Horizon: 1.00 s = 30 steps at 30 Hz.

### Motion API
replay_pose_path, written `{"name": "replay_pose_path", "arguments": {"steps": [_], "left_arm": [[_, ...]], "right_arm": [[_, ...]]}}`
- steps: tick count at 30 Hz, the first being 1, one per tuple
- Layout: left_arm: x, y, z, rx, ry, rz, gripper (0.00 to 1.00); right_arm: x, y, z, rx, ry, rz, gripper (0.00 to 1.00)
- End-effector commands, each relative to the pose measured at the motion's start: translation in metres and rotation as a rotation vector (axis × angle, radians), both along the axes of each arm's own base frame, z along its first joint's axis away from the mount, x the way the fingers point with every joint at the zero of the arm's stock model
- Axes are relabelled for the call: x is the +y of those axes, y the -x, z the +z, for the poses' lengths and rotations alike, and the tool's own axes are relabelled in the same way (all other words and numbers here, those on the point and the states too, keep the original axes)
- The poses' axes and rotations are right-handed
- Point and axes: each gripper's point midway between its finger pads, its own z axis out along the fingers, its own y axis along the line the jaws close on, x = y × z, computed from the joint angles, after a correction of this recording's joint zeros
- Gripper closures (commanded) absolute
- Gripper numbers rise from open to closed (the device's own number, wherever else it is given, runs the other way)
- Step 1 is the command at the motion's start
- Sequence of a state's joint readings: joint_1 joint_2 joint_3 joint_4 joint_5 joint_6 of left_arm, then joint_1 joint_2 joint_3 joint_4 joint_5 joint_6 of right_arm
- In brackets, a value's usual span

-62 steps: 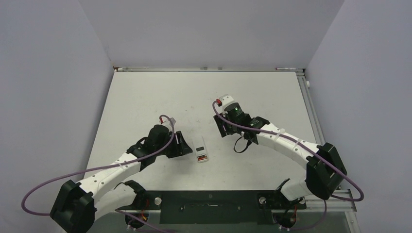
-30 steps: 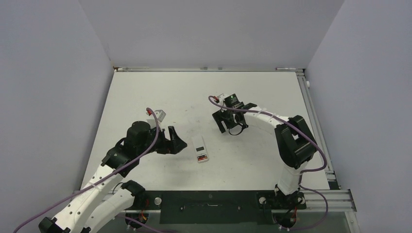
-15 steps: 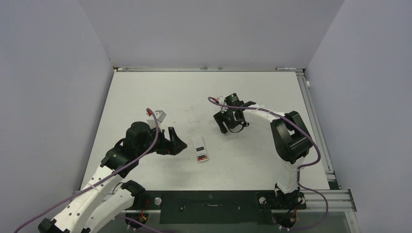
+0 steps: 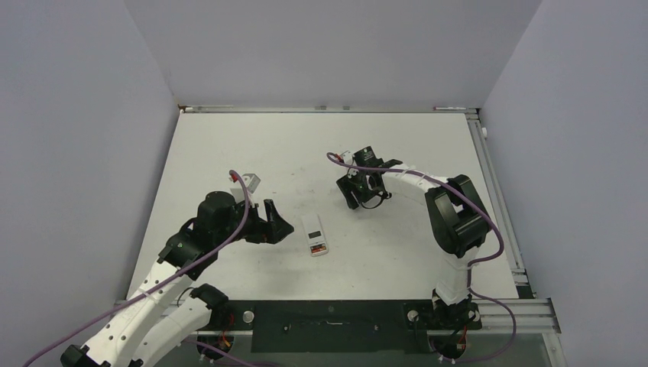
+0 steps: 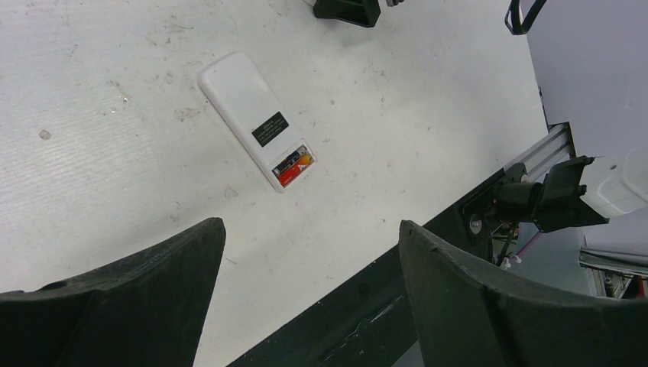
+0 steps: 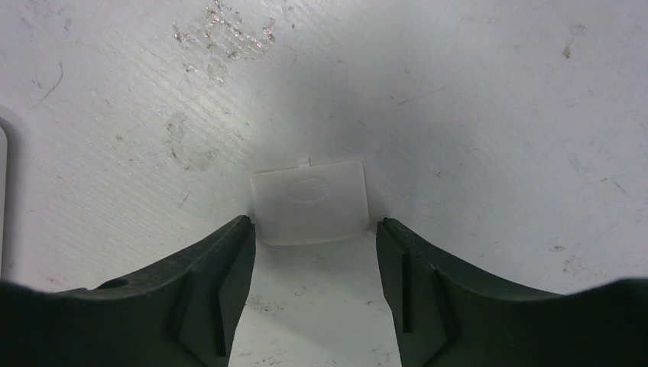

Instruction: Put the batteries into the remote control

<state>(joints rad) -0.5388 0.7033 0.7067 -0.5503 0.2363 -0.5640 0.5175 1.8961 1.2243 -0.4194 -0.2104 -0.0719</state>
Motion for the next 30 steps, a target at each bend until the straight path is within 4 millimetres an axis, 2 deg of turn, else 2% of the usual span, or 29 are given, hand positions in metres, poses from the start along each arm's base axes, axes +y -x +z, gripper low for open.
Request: {"name": "replay_pose_path", "arguments": {"steps": [1, 6, 23, 30], "left_arm": [[0.000, -0.004, 0.013, -0.040, 0.017, -0.001, 0.19], [0.001, -0.004, 0.013, -0.037, 0.019, 0.002, 0.19], [0.001, -0.006, 0.010, -0.027, 0.022, 0.004, 0.18], [0.001, -0.006, 0.010, -0.025, 0.025, 0.004, 0.18]], "right_arm": [[0.007, -0.006, 0.000, -0.001, -0.018, 0.018, 0.43], [0.007, -0.004, 0.000, 0.006, -0.022, 0.029, 0.47], [0.011, 0.009, -0.004, 0.025, 0.001, 0.057, 0.46], [0.012, 0.012, -0.004, 0.029, 0.014, 0.065, 0.50]]}}
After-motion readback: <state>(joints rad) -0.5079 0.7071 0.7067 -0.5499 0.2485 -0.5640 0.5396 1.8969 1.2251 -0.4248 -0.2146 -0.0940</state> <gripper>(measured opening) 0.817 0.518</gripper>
